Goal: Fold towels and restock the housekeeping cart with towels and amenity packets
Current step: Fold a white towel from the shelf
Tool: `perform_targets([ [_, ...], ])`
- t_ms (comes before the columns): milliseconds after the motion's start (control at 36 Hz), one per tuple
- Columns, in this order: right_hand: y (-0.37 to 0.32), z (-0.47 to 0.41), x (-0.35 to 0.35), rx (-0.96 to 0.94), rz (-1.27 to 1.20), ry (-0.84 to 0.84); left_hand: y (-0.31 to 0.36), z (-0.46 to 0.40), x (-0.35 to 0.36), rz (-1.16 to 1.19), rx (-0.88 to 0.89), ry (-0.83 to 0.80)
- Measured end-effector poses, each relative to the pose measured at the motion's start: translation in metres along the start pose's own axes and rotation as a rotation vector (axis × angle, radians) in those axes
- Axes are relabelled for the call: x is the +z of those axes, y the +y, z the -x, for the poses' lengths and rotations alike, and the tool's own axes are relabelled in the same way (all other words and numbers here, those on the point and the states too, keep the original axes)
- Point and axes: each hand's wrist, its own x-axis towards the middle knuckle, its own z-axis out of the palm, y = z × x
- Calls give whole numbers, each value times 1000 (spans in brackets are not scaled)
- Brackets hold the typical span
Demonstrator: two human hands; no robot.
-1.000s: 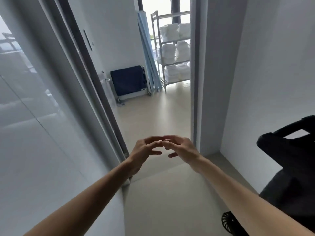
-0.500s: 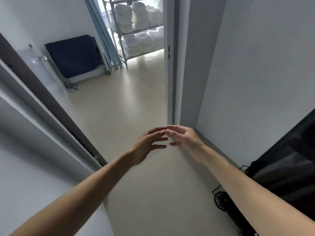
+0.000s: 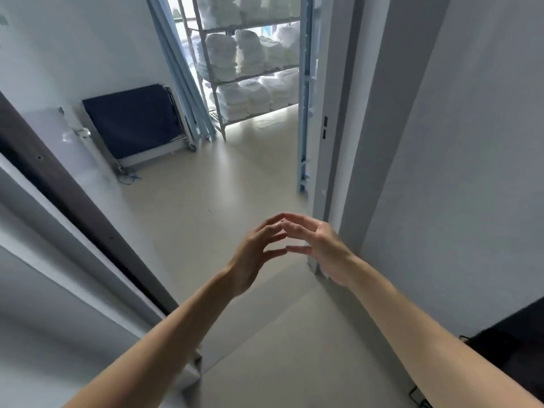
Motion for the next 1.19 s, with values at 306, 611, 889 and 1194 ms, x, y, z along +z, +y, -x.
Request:
perform_targets([
  [306,-20,-202,53,-45,-190,-121,41,-125,-112,3,79,391],
  [611,-51,-368,32,30,-494,10,86,-220,-219,156,214,792],
  [889,-41,-499,27,91,-532,83,84,-352,-277,218,247,799],
  [1194,-67,-725,30,92,-561,137,98,-545,-425,463,235,802],
])
